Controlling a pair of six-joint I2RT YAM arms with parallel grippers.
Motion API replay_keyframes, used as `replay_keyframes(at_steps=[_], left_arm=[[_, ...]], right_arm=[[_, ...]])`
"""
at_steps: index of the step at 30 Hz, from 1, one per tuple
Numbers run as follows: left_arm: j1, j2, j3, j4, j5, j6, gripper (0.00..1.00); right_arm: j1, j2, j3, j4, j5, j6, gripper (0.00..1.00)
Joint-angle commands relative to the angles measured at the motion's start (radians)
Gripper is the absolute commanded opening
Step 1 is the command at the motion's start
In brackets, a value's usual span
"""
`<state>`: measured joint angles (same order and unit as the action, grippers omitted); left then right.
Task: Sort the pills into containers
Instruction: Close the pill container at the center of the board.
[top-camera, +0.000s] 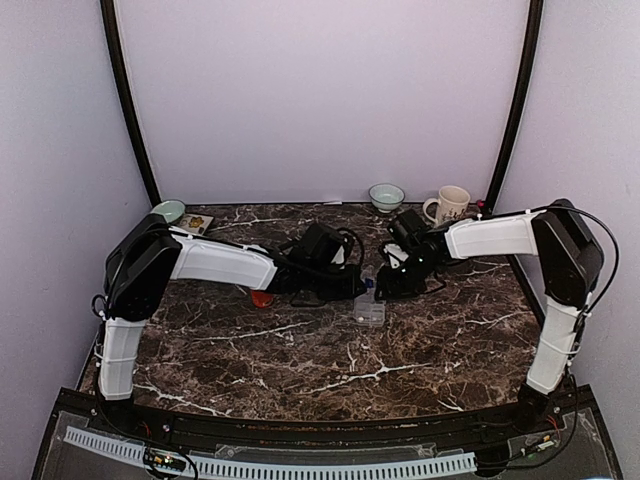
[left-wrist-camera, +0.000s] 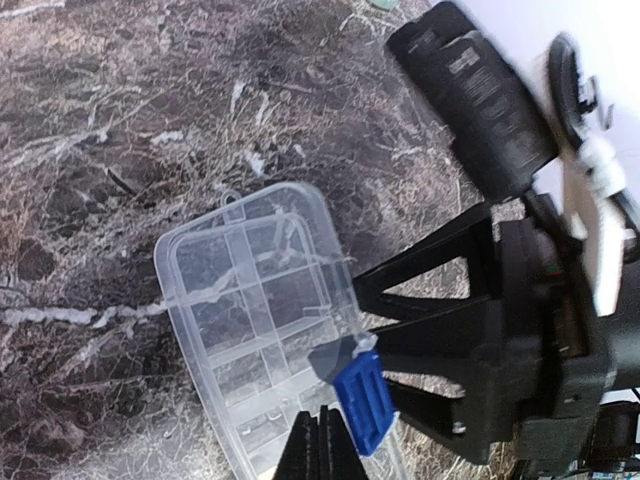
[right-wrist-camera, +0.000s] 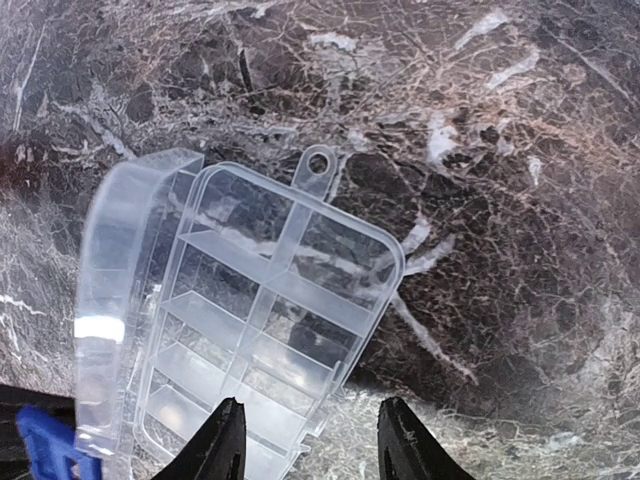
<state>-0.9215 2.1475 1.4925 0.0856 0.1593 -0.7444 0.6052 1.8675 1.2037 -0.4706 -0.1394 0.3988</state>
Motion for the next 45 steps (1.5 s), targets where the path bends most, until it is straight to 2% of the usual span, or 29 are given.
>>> replay_keyframes(at_steps=[1, 28, 45], left_arm=[[-0.007, 0.012, 0.041, -0.043, 0.018, 0.017, 0.01], [-0.019, 0.098, 0.158, -0.138, 0.054, 0.033, 0.01], [-0.027, 0.182, 0.289, -0.297, 0.077, 0.046, 0.01]], right_arm=[[-0.015, -0.05, -0.017, 0.026, -0.012, 0.011, 0.45], [-0.049, -0.168, -0.093, 0.04, 0.04, 0.063, 0.46], [-0.052, -0.179, -0.092, 0.052, 0.013, 0.071, 0.48]])
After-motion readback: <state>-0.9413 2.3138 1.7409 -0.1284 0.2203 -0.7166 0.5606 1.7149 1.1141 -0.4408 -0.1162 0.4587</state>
